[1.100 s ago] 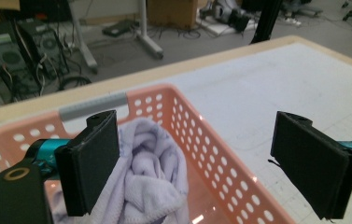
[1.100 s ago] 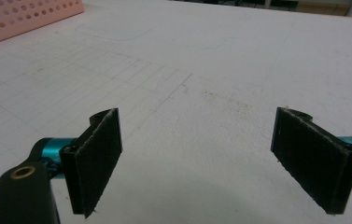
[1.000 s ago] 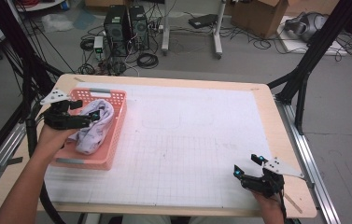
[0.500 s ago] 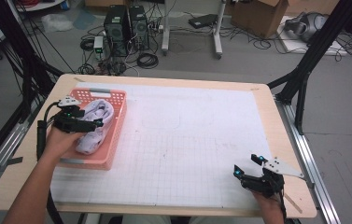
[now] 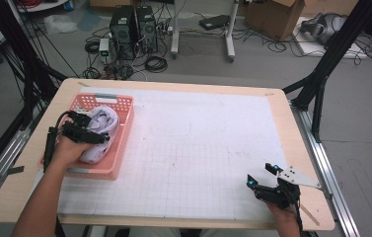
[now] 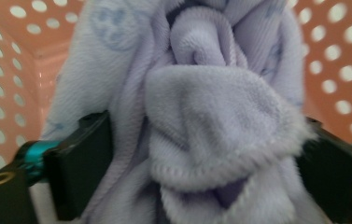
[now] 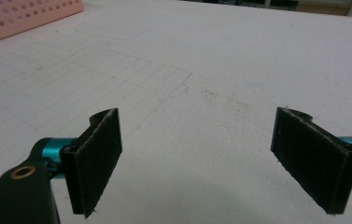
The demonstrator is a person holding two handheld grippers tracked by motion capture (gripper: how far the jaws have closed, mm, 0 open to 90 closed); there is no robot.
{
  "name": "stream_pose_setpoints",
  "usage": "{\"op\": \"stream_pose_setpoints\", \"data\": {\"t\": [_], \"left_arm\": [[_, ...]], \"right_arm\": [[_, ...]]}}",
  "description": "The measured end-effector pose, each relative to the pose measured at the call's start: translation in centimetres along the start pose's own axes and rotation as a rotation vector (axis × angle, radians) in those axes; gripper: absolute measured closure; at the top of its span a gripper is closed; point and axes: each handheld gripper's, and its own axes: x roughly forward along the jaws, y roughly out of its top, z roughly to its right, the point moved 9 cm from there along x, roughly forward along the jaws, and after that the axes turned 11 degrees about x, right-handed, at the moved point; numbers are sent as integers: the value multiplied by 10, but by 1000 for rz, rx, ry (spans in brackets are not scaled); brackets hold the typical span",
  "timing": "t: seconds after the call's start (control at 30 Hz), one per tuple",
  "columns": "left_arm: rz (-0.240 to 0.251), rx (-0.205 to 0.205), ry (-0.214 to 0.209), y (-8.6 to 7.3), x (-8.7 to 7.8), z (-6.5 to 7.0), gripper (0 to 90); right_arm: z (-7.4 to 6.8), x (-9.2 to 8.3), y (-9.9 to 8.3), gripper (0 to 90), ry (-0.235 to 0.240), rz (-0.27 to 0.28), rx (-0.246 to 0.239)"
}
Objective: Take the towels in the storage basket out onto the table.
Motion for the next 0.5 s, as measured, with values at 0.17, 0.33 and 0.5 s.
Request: {"op": "stream_pose_setpoints", "data": {"t": [0.17,0.33,0.5], "left_arm": [[-65,37,79,-6,16,0,17],[-50,22,96,-6,14,-5,93],[-32,15,95,-9,7,-10,404]], "right_arm": [[0,0,0,150,-1,0,-2],[0,0,0,150,1,-4,-2],[-1,1,-1,150,6,-14,-3]]}}
